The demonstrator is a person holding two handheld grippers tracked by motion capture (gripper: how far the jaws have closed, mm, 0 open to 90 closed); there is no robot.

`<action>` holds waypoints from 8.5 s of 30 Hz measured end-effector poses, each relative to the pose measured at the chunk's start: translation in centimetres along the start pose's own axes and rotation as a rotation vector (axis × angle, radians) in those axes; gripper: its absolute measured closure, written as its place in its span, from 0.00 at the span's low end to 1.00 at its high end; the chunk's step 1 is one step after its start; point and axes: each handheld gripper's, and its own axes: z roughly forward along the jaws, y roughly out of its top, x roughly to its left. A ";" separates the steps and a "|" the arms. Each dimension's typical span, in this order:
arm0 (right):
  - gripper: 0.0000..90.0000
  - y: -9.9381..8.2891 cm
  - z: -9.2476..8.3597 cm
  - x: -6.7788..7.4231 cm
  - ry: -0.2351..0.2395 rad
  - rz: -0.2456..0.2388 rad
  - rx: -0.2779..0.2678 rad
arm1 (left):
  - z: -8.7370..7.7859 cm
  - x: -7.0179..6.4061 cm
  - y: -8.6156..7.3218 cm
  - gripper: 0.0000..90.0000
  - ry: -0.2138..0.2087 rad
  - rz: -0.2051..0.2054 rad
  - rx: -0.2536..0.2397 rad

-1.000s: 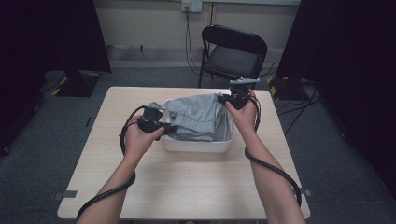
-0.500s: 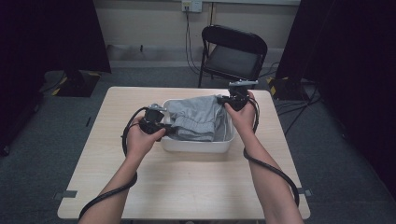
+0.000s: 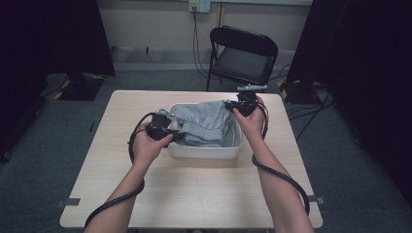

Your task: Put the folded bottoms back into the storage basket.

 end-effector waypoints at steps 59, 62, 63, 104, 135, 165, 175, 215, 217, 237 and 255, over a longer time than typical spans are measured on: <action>0.81 -2.1 1.5 -0.1 -0.041 -0.057 0.047 | 1.5 0.5 -0.9 0.84 0.027 -0.032 0.024; 0.81 -2.1 1.5 -0.1 -0.042 -0.058 0.051 | 1.5 0.5 -0.9 0.84 0.030 -0.030 0.024; 0.81 -2.1 1.5 -0.1 -0.042 -0.057 0.055 | 1.5 0.5 -0.9 0.83 0.030 -0.030 0.025; 0.53 -2.1 0.8 -0.2 -0.075 -0.080 0.047 | 0.7 0.2 -0.2 0.47 0.073 0.010 -0.069; 0.30 -1.7 -3.1 0.8 -0.036 -0.102 0.011 | -0.9 -0.3 -0.2 0.22 0.071 -0.006 -0.104; 0.25 -3.3 -5.7 1.4 0.026 -0.104 0.006 | -3.4 -0.2 -1.9 0.18 0.056 -0.010 -0.121; 0.24 -4.1 -6.7 1.2 0.042 -0.108 0.007 | -3.7 0.0 -3.0 0.18 0.058 -0.001 -0.116; 0.24 -7.8 -10.2 1.1 0.118 -0.121 -0.001 | -4.5 0.5 -7.1 0.18 0.044 -0.014 -0.095; 0.24 -8.1 -10.4 1.1 0.111 -0.137 0.001 | -4.5 0.5 -7.3 0.18 0.042 -0.012 -0.097; 0.24 -10.6 -11.3 1.1 0.145 -0.138 0.007 | -4.6 0.7 -9.4 0.18 0.036 -0.015 -0.094; 0.24 -12.7 -12.0 0.2 0.147 -0.106 0.007 | -5.3 1.1 -10.9 0.18 0.034 -0.018 -0.091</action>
